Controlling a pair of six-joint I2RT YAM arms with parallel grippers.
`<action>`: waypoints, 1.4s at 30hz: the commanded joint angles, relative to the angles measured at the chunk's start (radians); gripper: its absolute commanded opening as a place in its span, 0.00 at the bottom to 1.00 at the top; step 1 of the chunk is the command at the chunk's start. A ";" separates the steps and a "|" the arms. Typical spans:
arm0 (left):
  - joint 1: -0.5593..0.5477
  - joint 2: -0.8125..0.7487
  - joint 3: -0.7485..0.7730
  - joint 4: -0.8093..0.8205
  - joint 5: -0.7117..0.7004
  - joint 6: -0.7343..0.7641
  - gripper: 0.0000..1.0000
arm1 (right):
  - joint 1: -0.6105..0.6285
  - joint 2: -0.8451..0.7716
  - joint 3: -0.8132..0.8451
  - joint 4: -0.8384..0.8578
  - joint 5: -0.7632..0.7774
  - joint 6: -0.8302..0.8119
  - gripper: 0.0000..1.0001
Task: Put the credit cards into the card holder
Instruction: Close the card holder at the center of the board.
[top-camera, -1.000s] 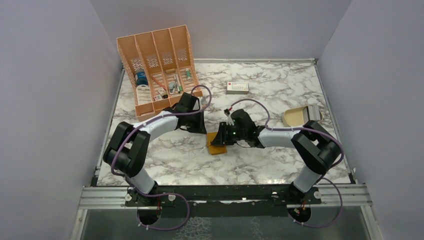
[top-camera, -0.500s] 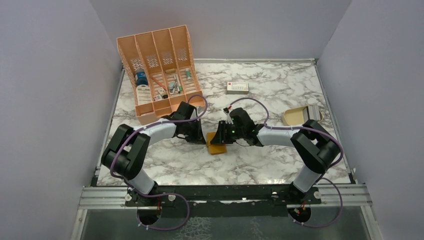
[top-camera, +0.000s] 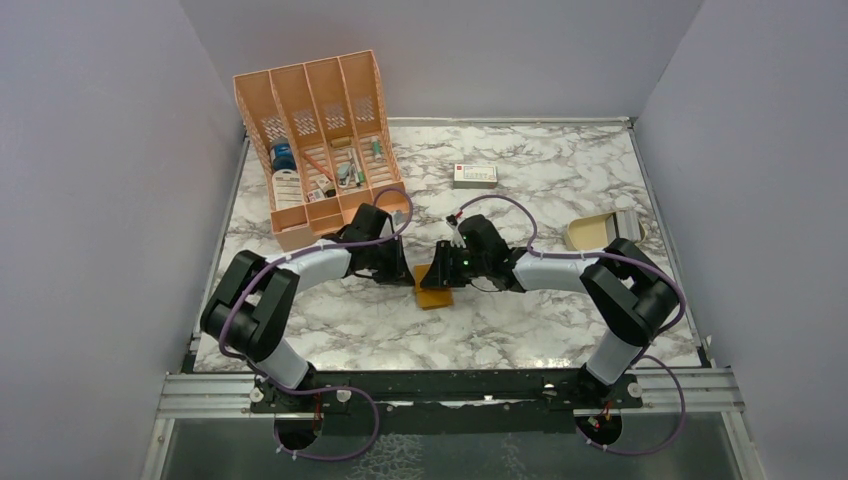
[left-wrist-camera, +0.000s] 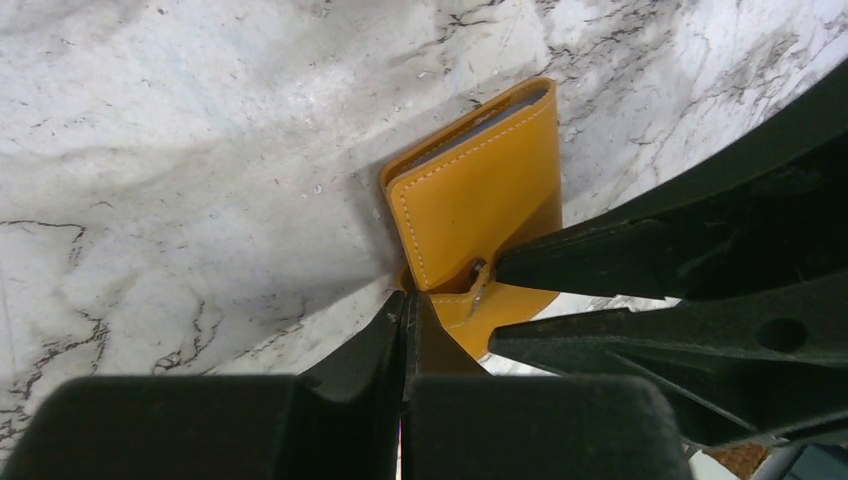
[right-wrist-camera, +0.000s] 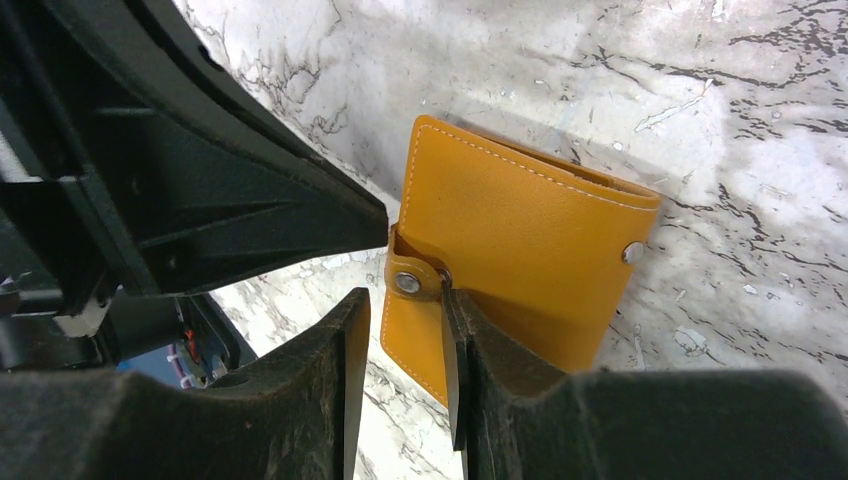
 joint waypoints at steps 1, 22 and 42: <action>0.002 -0.075 0.005 -0.021 -0.010 -0.007 0.00 | 0.002 0.012 0.002 0.005 0.031 0.007 0.34; -0.003 -0.049 -0.048 0.050 0.021 -0.038 0.00 | 0.002 0.008 -0.002 0.004 0.054 0.024 0.31; -0.004 0.032 -0.048 0.119 0.013 -0.054 0.00 | 0.002 0.027 0.015 -0.008 0.054 0.078 0.38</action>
